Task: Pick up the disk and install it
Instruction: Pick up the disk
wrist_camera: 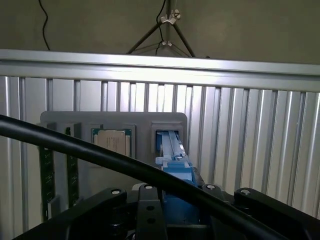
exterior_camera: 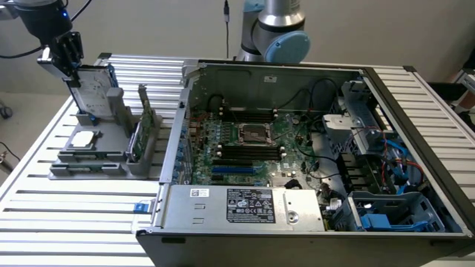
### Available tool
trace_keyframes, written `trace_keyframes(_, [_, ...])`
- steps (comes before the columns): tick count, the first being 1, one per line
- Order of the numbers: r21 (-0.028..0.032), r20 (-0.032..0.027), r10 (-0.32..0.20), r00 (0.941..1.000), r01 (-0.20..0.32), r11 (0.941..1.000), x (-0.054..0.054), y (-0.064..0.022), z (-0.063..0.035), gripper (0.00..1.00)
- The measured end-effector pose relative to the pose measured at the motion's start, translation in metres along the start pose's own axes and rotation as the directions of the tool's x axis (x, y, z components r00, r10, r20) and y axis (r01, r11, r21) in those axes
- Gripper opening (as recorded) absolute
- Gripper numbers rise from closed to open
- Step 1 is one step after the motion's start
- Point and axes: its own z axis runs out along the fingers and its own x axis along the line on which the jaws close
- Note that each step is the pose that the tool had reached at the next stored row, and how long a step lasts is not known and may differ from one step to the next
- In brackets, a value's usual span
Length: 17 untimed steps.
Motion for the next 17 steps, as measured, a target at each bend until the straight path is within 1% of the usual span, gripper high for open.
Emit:
trace_keyframes(7, [0.0021, -0.0004, 0.000, 1.0000, 0.000, 1.0000, -0.001, -0.0001, -0.0065, 0.33])
trace_keyframes(12, [0.0049, -0.0008, 0.000, 1.0000, 0.000, 1.0000, -0.003, 0.0000, -0.0109, 0.33])
trace_keyframes(17, [0.0067, -0.0010, 0.000, 1.0000, 0.000, 1.0000, -0.004, -0.0001, -0.0182, 0.33])
